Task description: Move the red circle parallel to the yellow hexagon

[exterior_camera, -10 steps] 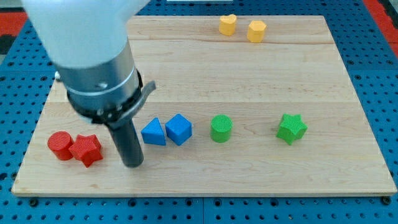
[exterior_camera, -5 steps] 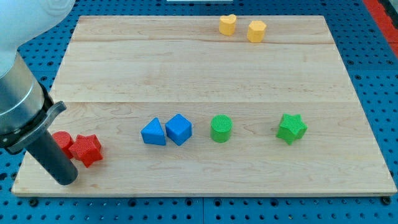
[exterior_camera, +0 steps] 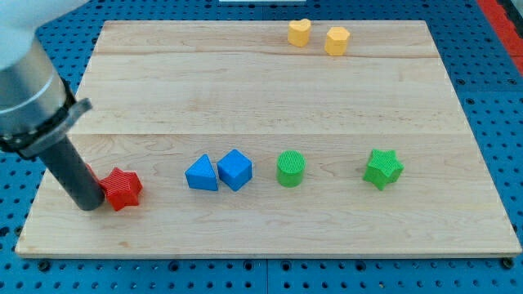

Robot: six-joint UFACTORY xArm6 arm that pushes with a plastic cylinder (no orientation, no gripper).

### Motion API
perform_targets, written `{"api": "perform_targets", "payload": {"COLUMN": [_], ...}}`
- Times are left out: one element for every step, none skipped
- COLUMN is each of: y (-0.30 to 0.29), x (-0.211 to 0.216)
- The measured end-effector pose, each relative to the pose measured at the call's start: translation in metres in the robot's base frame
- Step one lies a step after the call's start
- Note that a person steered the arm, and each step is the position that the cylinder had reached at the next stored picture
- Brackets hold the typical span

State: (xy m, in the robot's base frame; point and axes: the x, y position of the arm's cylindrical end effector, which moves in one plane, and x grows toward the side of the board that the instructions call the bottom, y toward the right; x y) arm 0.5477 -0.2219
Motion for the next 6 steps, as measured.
{"api": "perform_targets", "payload": {"y": [-0.001, -0.014, 0.017, 0.027, 0.007, 0.04], "x": [-0.005, 0.002, -0.028, -0.049, -0.039, -0.045]}}
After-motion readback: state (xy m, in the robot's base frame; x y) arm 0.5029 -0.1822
